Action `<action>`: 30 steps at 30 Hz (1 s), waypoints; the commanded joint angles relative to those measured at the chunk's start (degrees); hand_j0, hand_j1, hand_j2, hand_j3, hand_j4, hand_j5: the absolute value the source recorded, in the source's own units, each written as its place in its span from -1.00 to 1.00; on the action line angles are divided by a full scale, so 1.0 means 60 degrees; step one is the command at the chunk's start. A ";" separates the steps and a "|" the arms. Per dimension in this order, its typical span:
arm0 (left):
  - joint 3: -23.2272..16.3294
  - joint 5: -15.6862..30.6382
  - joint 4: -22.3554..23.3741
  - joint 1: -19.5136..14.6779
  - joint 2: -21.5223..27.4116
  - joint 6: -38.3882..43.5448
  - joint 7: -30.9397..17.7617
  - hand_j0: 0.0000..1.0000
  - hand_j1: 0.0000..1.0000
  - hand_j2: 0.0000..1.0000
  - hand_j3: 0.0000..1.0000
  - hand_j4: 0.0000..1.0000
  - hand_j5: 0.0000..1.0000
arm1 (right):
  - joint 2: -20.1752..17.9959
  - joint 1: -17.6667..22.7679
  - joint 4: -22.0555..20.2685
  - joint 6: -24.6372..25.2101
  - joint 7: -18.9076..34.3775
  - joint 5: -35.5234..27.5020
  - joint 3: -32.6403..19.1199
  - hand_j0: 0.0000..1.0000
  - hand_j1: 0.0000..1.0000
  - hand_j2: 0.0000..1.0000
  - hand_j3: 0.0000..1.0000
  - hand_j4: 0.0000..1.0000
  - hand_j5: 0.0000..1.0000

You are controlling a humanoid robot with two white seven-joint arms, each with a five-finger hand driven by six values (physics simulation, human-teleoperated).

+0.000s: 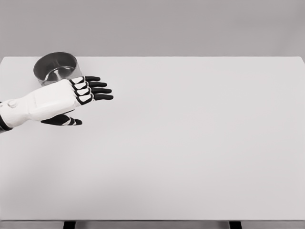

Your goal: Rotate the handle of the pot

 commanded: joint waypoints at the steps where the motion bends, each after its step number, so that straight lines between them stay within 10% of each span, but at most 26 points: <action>1: 0.0001 0.0033 -0.0011 0.0000 0.0031 -0.0007 0.0006 1.00 1.00 1.00 1.00 1.00 1.00 | -0.0001 0.0000 0.0021 -0.0003 0.0003 -0.0008 -0.0037 1.00 1.00 1.00 1.00 1.00 1.00; 18: 0.0982 0.2098 0.0003 -0.0073 -0.0070 0.0347 0.0285 1.00 1.00 1.00 1.00 1.00 1.00 | -0.0001 0.0000 0.0065 -0.0003 -0.0012 -0.0008 -0.0052 1.00 1.00 1.00 1.00 1.00 1.00; 30: -0.0395 0.1688 0.0341 -0.0410 -0.0628 0.2472 0.0285 1.00 1.00 1.00 1.00 1.00 1.00 | -0.0001 0.0015 0.0065 -0.0003 -0.0012 -0.0008 -0.0052 1.00 1.00 1.00 1.00 1.00 1.00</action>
